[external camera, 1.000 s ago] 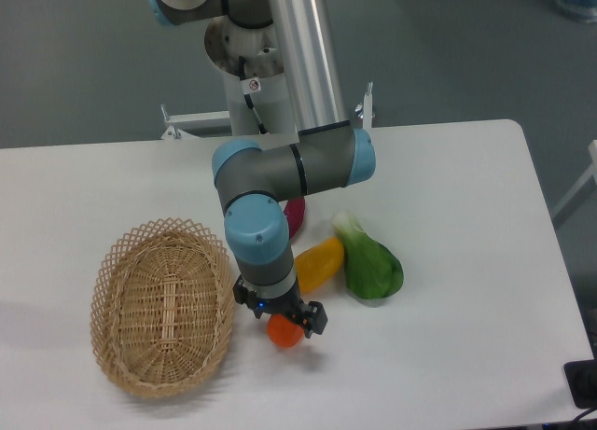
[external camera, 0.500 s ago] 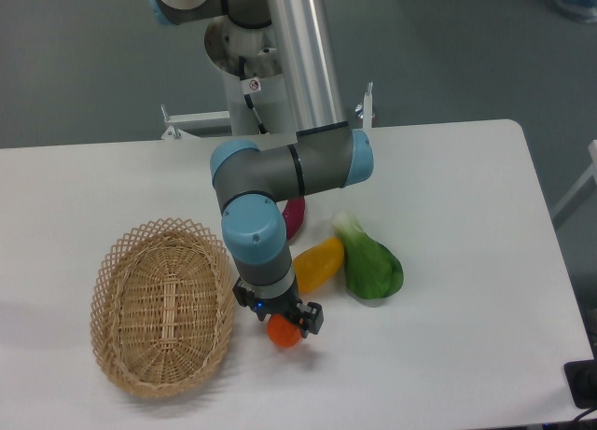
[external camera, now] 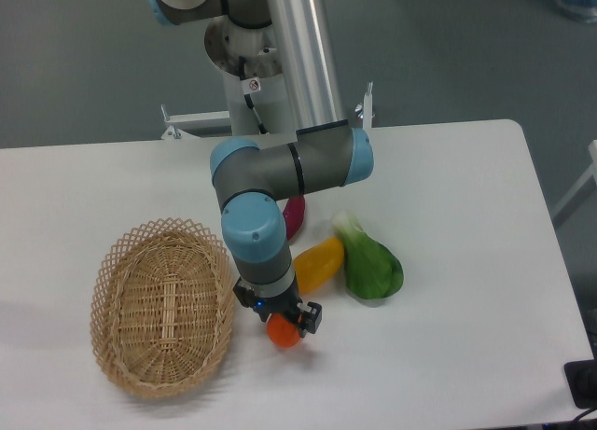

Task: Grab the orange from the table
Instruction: 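Lift the held orange and carry it toward the other produce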

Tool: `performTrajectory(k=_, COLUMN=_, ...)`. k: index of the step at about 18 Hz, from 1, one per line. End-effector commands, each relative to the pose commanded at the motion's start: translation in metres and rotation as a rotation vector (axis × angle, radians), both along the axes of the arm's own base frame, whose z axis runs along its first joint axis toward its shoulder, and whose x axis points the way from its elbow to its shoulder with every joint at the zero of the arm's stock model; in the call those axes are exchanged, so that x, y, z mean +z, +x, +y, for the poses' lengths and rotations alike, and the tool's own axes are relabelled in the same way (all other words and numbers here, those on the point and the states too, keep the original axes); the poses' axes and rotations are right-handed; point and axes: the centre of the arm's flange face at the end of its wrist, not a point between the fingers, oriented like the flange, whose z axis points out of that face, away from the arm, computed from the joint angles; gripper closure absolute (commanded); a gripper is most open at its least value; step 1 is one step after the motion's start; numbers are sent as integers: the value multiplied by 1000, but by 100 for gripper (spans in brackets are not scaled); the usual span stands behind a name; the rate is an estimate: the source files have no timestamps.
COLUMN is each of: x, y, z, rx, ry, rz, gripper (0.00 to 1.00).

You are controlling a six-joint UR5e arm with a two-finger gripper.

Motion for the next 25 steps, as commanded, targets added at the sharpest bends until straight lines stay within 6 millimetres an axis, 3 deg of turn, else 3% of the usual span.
performTrajectory(k=9, x=2, y=0, z=0, rx=-2, ry=2, rz=2, gripper=45)
performTrajectory(k=10, x=0, y=1, z=-1, rx=-3, ry=-2, rz=-1, gripper=50)
performTrajectory(k=16, x=10, y=-3, z=-2, rx=-29, ry=9, rz=11, gripper=50)
performTrajectory(k=20, x=61, y=-26, z=-16, rx=-77, ry=69, rz=35, gripper=50)
performTrajectory(k=23, x=113, y=-44, z=-26, rx=-110, ry=98, rz=-3, gripper=50)
performTrajectory(k=25, x=130, y=-51, z=-25, rx=-124, ry=66, rz=-32, gripper=50)
